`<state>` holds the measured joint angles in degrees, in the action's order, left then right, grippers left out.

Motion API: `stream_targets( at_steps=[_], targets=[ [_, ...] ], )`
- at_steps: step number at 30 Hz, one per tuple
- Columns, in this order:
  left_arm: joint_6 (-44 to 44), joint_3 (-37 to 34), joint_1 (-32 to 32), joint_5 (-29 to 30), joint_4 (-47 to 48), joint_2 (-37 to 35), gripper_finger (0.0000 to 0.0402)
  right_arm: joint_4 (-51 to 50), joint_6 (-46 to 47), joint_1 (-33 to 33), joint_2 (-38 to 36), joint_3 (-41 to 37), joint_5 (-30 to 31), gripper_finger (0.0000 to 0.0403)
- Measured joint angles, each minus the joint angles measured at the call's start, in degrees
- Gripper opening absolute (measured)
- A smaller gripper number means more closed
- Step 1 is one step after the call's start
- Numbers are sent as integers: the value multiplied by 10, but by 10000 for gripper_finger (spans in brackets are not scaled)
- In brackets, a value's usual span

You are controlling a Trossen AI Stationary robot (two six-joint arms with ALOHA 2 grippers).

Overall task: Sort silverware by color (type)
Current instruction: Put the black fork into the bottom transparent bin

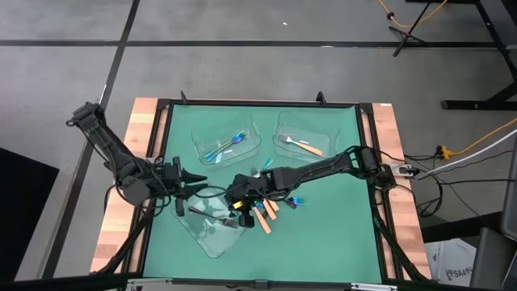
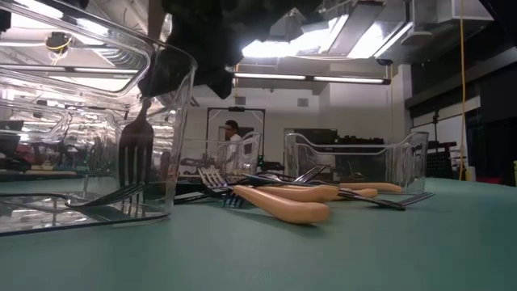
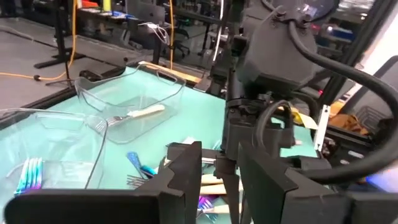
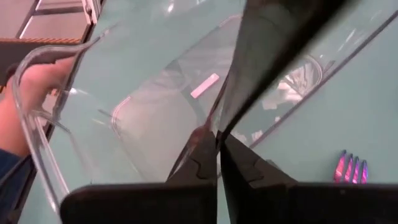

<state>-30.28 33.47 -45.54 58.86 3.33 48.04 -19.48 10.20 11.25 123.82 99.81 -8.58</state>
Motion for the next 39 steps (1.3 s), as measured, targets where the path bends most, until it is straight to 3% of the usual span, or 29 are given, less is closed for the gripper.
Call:
stream_targets(
  at_steps=[7, 16, 39],
  targets=[
    [-8, 0, 20, -3, -67, 65, 100, 10, 0, 0, 6, 1, 0, 0],
    [-7, 0, 44, -78, -99, 144, 100, 19, 0, 0, 8, 1, 0, 0],
    [-6, 0, 42, -90, -84, 153, 100, 30, -16, 0, 10, 0, 30, 3]
  ],
)
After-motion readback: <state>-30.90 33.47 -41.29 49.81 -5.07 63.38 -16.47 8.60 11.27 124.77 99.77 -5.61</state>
